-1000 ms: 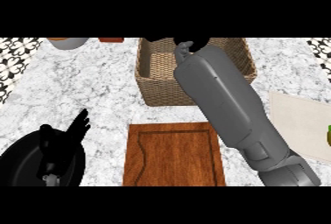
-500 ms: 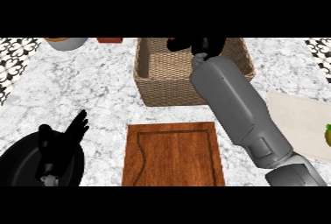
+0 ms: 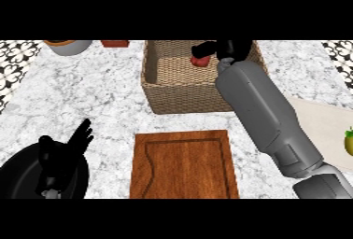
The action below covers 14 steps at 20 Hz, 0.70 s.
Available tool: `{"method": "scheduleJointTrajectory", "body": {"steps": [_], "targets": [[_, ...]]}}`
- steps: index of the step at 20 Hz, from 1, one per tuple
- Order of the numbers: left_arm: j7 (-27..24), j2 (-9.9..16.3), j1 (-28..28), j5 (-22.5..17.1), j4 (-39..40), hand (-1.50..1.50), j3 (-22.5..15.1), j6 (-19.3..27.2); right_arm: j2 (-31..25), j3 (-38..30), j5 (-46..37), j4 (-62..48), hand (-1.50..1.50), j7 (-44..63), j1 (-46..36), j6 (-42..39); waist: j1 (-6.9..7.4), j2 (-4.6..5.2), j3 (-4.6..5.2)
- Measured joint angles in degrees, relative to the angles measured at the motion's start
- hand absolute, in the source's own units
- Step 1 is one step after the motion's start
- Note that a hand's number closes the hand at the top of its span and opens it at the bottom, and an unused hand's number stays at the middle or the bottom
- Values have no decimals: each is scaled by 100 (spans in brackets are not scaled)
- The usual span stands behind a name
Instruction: Pick the bell pepper from the cutting board and place it in the basket
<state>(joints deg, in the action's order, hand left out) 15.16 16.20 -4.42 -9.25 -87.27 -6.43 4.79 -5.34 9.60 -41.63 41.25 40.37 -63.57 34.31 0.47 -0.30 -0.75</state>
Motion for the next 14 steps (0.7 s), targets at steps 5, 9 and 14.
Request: {"method": "scheduleJointTrajectory", "body": {"steps": [5,9,14], "targets": [[-58,-6,-35,-57,31,0,61,-101,-119,-161,58,370,-150,-64,85,113,-40,-16,-4],[-27,-35,-74,-2,34,0,96,-22,-254,-340,152,916,-150,75,318,197,-110,-41,-9],[-77,-33,-161,-6,21,0,151,-51,-564,-470,177,1710,-150,292,933,134,-195,-68,-13]]}}
